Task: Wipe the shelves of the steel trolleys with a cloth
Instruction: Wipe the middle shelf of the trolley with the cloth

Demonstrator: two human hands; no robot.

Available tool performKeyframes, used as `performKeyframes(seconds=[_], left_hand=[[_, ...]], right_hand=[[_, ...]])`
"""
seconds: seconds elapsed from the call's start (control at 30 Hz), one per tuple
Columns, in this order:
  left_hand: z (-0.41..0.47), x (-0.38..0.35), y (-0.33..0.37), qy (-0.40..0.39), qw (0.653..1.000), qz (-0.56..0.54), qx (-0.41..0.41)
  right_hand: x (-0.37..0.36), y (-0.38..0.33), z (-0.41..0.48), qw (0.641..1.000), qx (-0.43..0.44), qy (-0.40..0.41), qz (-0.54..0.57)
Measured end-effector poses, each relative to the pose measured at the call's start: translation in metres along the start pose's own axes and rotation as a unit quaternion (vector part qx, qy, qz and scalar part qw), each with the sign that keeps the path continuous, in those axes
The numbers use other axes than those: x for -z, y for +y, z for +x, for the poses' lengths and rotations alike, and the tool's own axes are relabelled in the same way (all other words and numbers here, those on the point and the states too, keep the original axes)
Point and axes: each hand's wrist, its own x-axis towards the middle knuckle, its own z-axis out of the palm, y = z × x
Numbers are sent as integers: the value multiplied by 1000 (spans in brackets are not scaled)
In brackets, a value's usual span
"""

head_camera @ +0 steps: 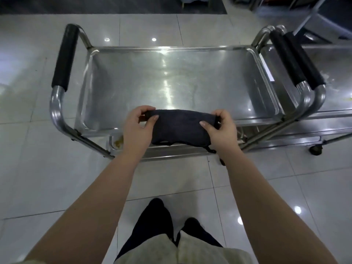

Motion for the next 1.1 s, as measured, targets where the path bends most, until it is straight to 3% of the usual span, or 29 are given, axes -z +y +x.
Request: performKeyframes(seconds=[0.17,0.3,0.43,0.6,0.7,0.87,0.93,1.1], left_hand=[[-60,-50,-21,23,998,-13,50],[-108,-84,-55,-25,991,15,130],[-129,-109,-80,-88,974,37,203],[-112,-137,-112,-141,957,46,250],[-100,-162,-141,-156,947,49,275],[-86,-220,-199,-142,924,14,356],[-79,-253,-227,-156,924,7,348],[-48,-341,-276,-210,955,64,199]], right_hand=[[41,59,-31,999,-45,-27,-1],[70,107,-52,992,-102,-65,-38],[82,143,-66,985,-168,-31,-27],[76,179,-51,981,-190,37,-12],[65,208,-34,975,-203,90,7],[56,276,7,977,-190,100,2],[59,313,35,978,-183,104,-9],[78,364,142,984,-57,106,-131]])
